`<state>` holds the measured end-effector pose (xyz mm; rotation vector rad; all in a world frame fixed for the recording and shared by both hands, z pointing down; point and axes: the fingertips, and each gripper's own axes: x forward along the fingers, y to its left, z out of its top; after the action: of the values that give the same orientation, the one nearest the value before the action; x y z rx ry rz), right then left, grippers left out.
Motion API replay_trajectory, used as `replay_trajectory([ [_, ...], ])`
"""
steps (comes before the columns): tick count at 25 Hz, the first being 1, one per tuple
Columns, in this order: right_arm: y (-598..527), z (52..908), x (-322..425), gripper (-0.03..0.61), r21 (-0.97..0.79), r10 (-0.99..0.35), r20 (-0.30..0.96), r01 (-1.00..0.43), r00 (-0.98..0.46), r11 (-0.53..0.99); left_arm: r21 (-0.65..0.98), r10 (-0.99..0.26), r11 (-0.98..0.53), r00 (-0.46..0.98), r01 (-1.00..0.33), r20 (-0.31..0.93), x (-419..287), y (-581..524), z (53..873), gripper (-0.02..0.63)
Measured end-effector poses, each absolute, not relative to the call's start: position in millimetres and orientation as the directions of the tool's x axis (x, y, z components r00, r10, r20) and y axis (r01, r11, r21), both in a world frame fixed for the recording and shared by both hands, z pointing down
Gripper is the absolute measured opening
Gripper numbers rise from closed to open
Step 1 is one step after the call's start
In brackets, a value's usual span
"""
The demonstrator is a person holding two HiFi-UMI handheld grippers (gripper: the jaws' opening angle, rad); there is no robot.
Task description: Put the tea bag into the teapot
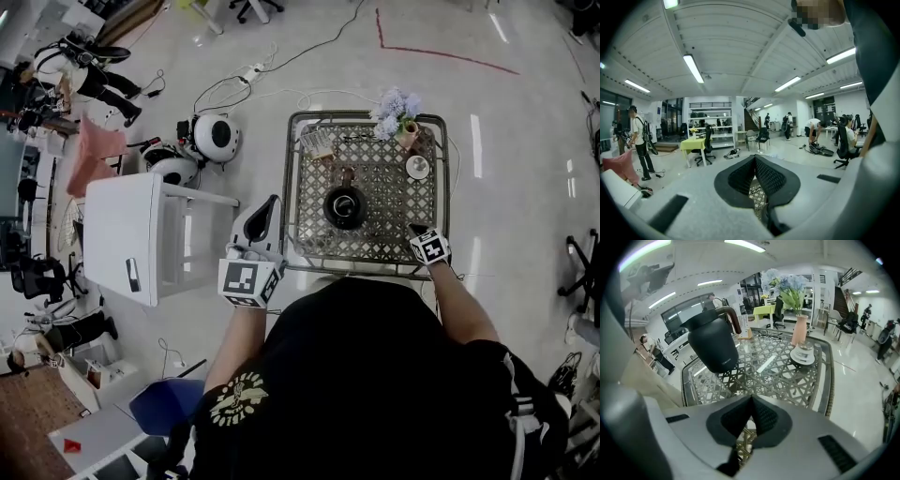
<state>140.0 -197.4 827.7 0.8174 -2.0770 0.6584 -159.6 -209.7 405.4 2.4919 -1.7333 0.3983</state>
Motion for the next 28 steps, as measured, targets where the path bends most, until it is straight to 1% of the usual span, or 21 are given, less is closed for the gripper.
replay_trajectory([
  [9,-203,797,142,0.009,-0.189,-0.365,0.786,-0.756,-0.500,0.627,-0.037,-0.908,-0.372,0.355,-0.928,0.220,-155,-223,405,-0.005],
  [14,-209,774,143,0.009,-0.221,-0.423,0.742,-0.786,-0.519,0.577,-0.027,-0.908,-0.371,0.357,-0.928,0.218,-151,-229,408,-0.005],
  [20,-211,750,137,0.009,-0.234,-0.460,0.698,-0.782,-0.549,0.577,-0.003,-0.923,-0.340,0.333,-0.940,0.194,-156,-240,411,-0.005],
  [28,-205,715,139,0.009,-0.240,-0.528,0.637,-0.796,-0.561,0.556,0.019,-0.907,-0.385,0.383,-0.923,0.173,-142,-249,415,-0.005],
])
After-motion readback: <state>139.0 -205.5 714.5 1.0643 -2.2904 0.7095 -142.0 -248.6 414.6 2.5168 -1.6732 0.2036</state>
